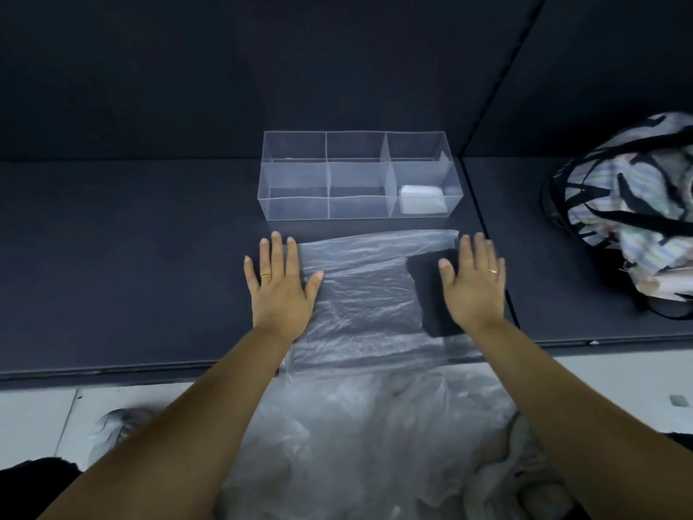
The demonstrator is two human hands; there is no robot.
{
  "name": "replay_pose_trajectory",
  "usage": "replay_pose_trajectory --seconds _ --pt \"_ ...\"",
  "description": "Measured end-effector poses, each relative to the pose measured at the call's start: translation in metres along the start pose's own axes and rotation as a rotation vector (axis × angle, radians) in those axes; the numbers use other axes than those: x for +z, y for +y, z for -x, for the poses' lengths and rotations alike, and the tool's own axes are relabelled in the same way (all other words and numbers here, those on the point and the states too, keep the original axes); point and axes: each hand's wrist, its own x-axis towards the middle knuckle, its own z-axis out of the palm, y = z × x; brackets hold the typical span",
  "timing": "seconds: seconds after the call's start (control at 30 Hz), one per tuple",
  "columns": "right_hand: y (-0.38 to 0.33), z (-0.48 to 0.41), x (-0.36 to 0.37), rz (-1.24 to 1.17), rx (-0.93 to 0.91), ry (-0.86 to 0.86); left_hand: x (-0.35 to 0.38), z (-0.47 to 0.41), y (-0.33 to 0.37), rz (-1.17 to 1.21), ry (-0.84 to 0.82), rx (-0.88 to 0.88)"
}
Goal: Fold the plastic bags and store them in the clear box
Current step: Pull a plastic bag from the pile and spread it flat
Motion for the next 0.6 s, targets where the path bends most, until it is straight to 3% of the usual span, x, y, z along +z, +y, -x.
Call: replay_pose_trajectory --seconds 0.1,0.23,0.37,0.5,0.6 --pt "-0.023 0.006 0.002 -0.337 -0.087 -0.034 -0.004 0.008 -0.004 0.008 0.038 0.106" --pt "-0.016 -0.037 -0.016 -0.593 0.267 0.046 -0.001 0.001 -0.02 0.0 -0.028 0.102" --pt "-0.002 -0.07 -0.024 -0.471 0.341 -0.084 0.006 -0.001 -0.028 -0.018 -0.063 0.137" --pt "-0.002 -0.075 -0.017 -0.388 0.295 -0.037 0.012 -0.001 -0.032 -0.03 -0.03 0.146" --pt "0.006 -0.077 -0.015 -0.475 0.267 -0.05 0.014 -0.001 -0.032 -0.046 -0.022 0.144"
